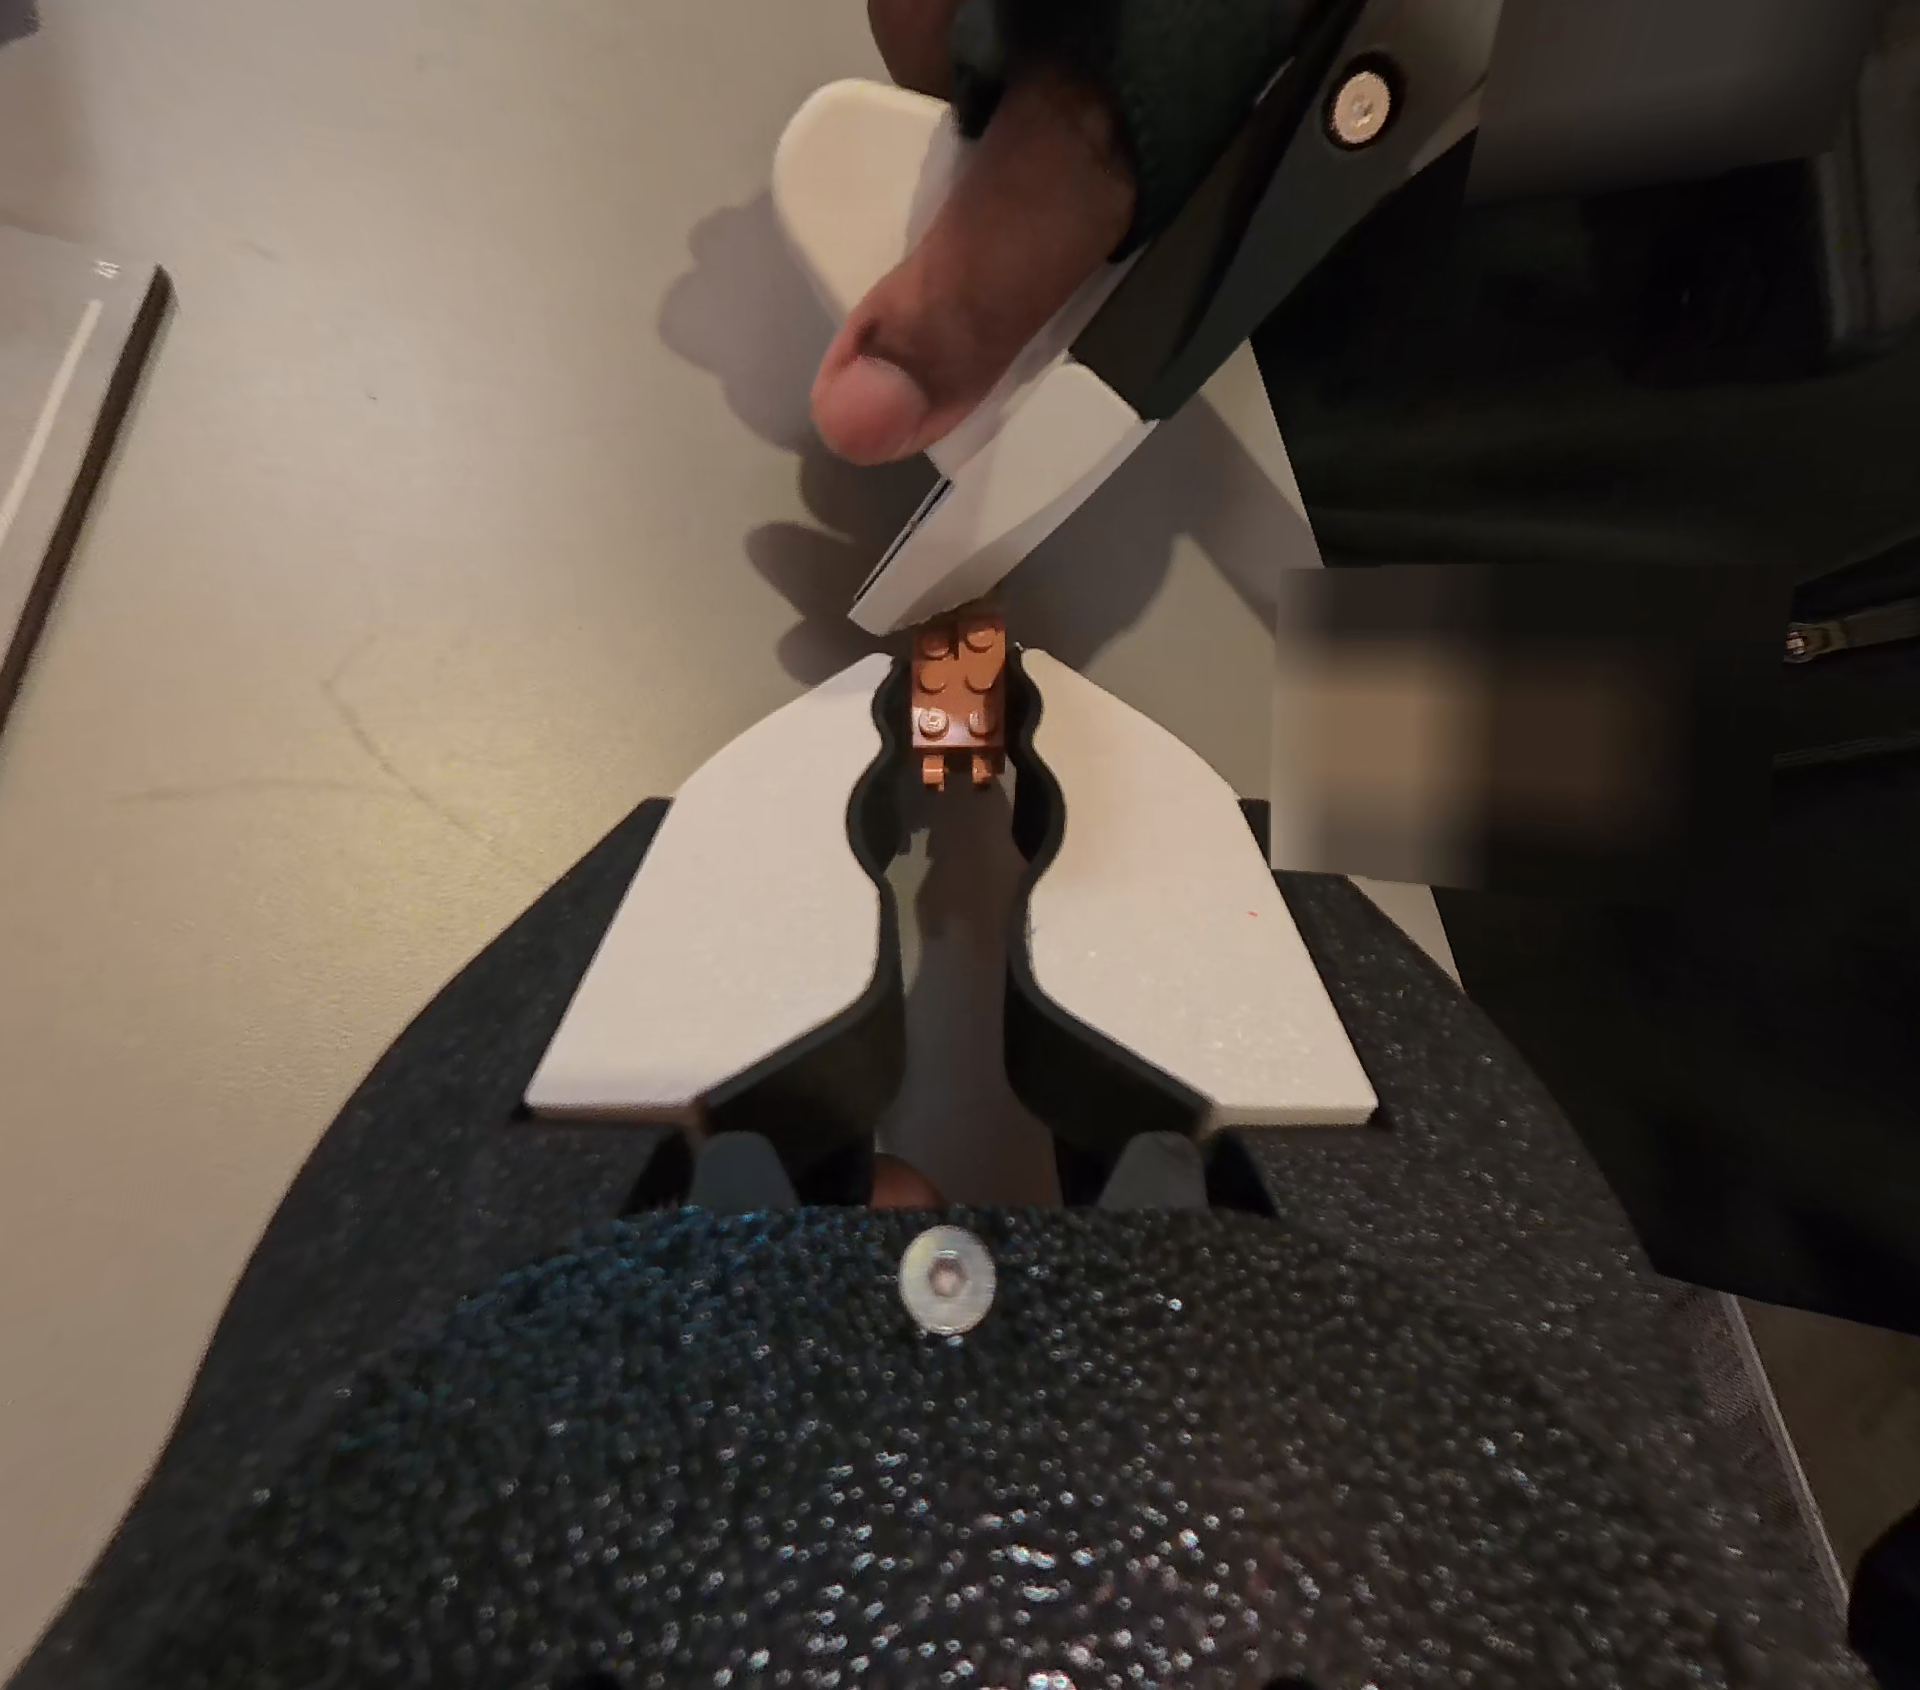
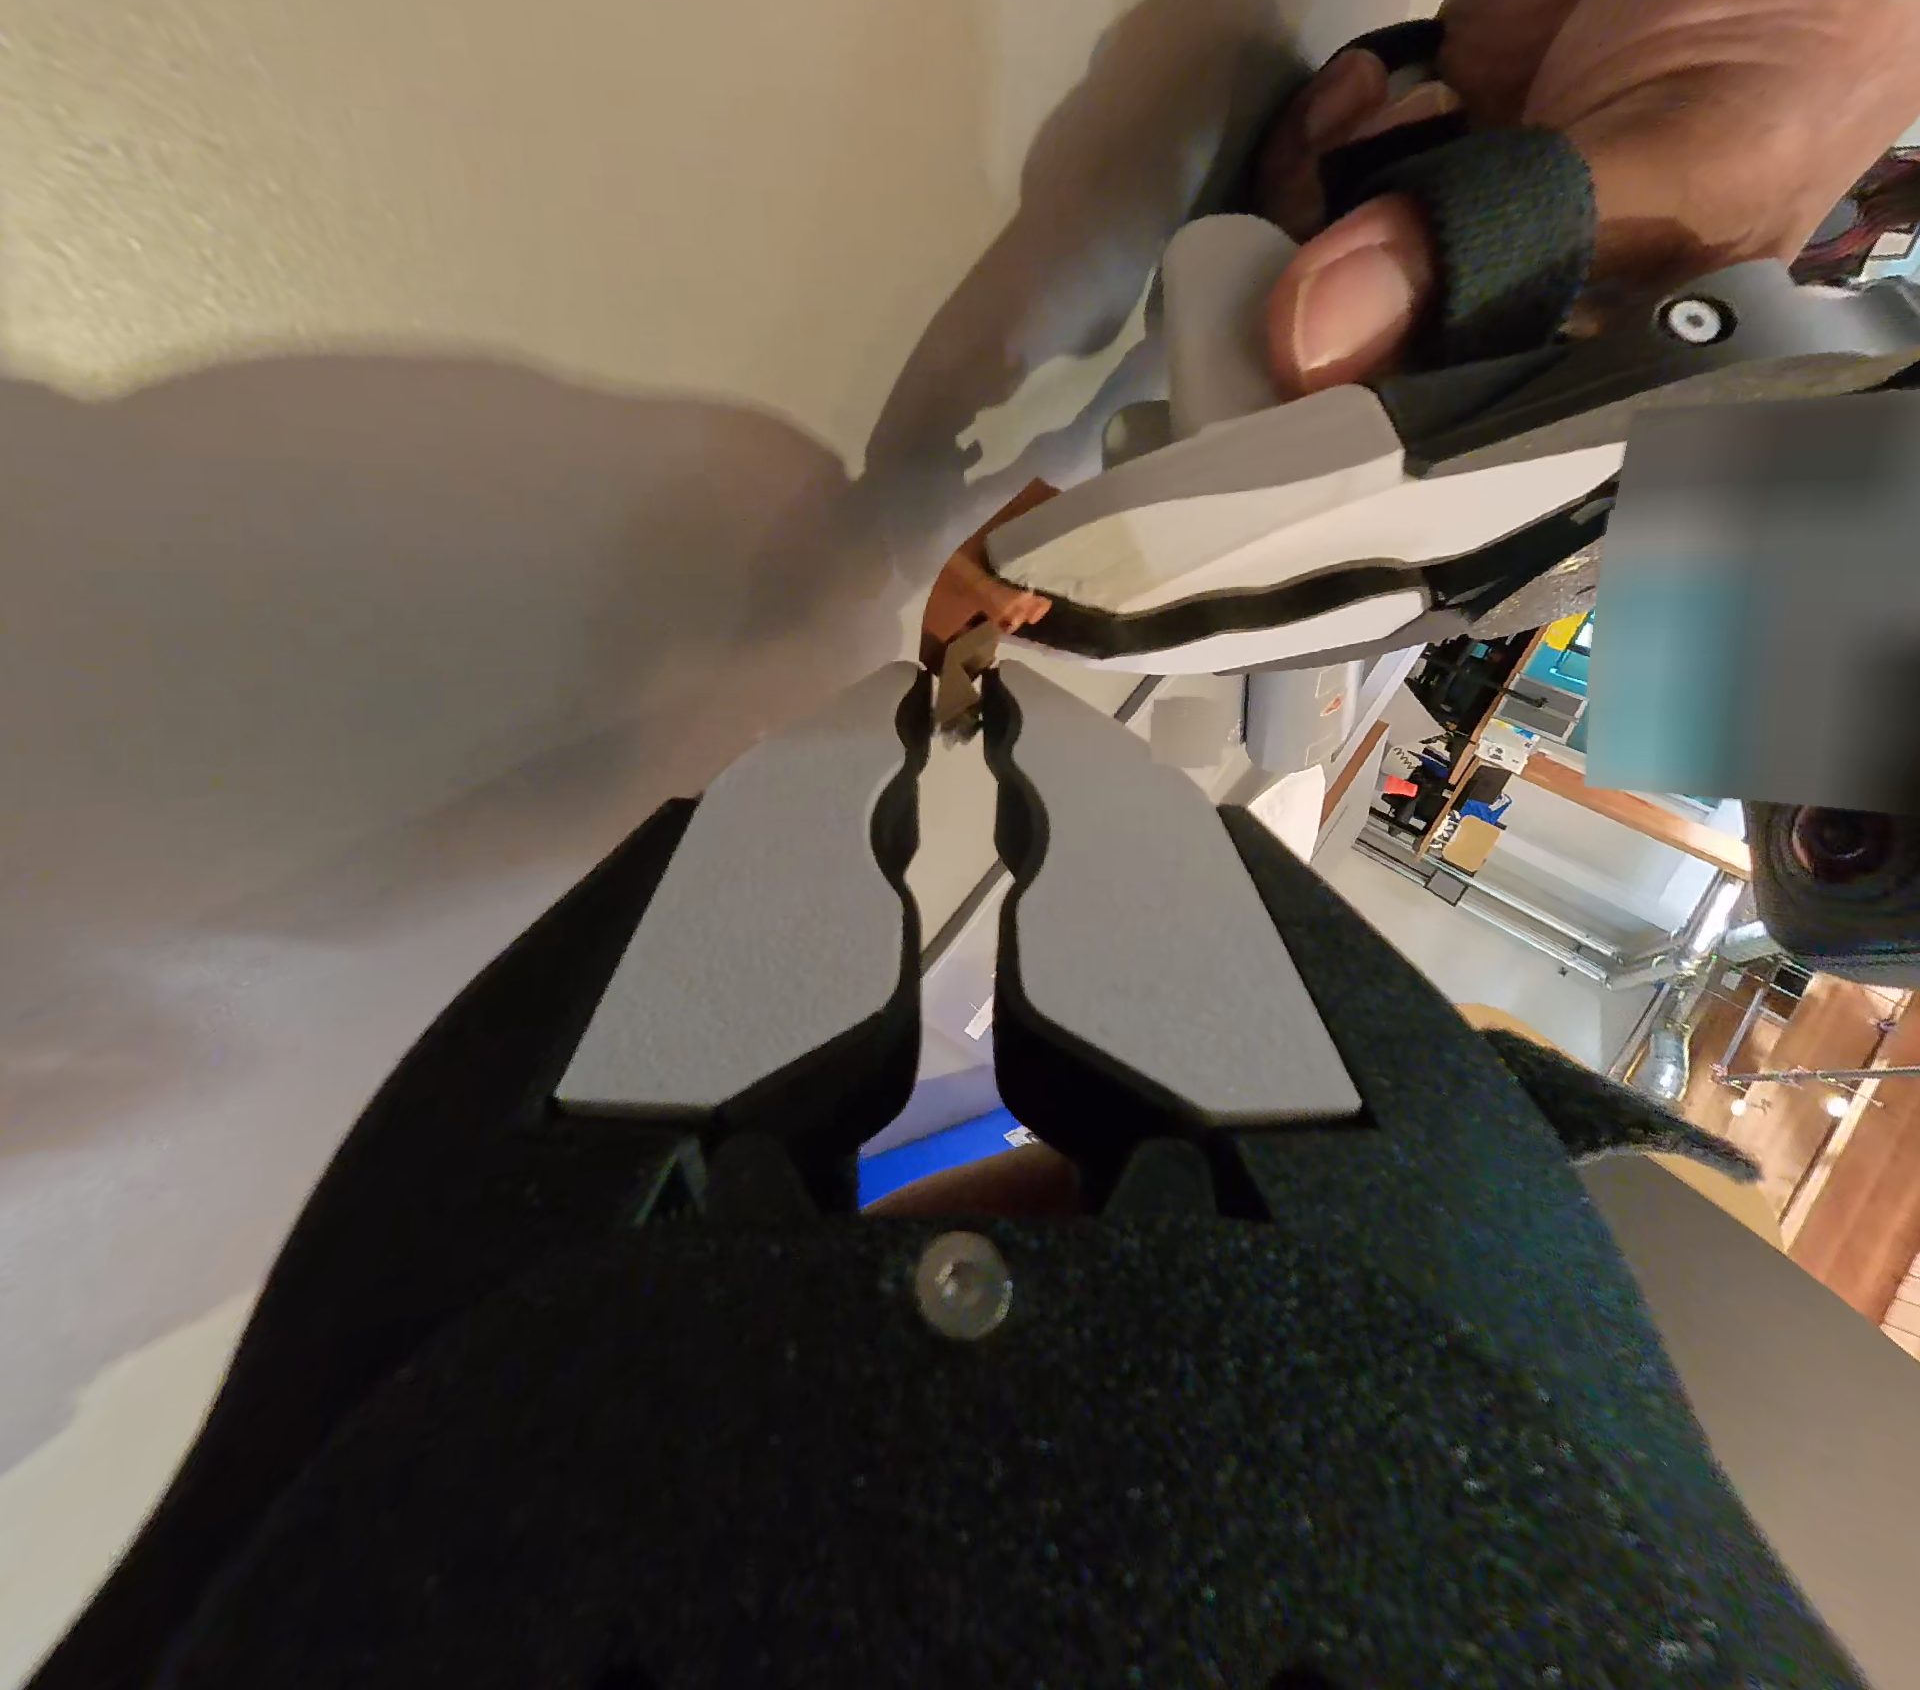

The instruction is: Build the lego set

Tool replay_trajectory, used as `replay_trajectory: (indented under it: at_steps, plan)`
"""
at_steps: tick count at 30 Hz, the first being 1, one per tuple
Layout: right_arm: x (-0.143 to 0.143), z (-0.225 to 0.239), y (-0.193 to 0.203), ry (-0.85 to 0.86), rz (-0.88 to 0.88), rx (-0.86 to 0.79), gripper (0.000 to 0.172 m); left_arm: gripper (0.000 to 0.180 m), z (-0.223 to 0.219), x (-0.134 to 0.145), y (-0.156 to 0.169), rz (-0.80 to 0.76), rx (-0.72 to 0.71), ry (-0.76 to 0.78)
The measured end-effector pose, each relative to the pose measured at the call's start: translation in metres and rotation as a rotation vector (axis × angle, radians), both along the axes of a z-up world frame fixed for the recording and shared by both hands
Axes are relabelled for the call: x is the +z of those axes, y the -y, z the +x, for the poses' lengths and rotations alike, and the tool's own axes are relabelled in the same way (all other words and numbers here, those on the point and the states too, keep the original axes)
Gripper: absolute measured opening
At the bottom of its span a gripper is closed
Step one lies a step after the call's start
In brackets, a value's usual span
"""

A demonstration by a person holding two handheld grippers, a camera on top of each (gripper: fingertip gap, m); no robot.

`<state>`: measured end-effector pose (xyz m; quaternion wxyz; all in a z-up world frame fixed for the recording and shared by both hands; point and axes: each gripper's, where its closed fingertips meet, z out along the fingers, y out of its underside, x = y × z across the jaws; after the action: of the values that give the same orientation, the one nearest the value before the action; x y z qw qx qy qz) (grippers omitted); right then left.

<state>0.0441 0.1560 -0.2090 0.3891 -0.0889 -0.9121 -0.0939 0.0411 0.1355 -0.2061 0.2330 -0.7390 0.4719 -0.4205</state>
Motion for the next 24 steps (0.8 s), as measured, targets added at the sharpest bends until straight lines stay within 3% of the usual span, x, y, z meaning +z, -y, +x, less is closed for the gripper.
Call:
replay_trajectory:
  at_steps: [24]
  plan:
    - [-0.0041, -0.0021, 0.0078, -0.041, -0.147, -0.019, 0.007, 0.018, 0.0002, -0.0008, 0.0049, -0.020, -0.026, 0.003]
